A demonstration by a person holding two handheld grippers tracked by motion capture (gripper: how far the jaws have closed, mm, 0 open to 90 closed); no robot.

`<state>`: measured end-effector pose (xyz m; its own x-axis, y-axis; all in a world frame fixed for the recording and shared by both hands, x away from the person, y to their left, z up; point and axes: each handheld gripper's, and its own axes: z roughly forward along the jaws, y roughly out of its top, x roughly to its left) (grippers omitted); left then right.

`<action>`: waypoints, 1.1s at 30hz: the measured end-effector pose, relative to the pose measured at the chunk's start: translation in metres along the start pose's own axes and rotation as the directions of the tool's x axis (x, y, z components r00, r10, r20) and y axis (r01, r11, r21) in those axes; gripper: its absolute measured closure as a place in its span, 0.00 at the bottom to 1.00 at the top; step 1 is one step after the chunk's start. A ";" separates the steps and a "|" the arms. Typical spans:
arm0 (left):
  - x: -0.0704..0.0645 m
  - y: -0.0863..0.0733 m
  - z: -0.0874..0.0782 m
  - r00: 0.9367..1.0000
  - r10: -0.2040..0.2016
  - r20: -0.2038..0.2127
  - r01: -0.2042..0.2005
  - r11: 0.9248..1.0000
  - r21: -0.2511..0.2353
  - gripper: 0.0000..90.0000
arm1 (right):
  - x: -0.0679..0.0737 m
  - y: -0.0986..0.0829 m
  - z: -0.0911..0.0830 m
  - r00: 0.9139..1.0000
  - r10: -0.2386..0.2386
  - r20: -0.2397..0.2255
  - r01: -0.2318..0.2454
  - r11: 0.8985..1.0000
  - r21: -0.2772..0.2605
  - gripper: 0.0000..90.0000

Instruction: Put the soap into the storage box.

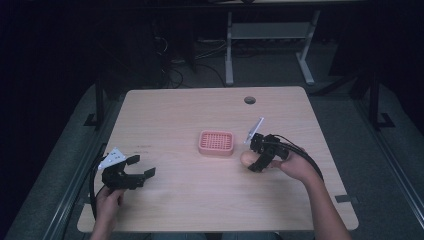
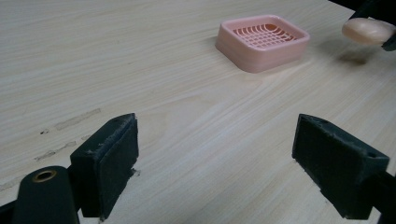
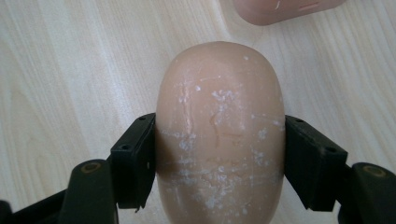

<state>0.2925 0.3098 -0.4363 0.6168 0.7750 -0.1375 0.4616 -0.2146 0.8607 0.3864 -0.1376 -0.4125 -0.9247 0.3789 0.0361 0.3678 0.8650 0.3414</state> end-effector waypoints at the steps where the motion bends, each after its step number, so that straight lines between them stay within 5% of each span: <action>1: 0.000 0.000 0.000 1.000 0.002 -0.001 -0.002 1.000 0.000 0.16 | -0.002 0.002 0.000 1.000 -0.004 -0.004 0.004 1.000 -0.001 0.35; 33: 0.000 0.000 0.000 1.000 0.001 0.002 -0.001 1.000 -0.001 0.16 | -0.013 0.036 -0.005 0.999 -0.039 -0.022 0.038 0.999 -0.022 0.35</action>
<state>0.2922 0.3100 -0.4361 0.6184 0.7738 -0.1372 0.4599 -0.2148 0.8616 0.4114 -0.1135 -0.3963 -0.9402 0.3377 0.0437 0.3299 0.8715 0.3629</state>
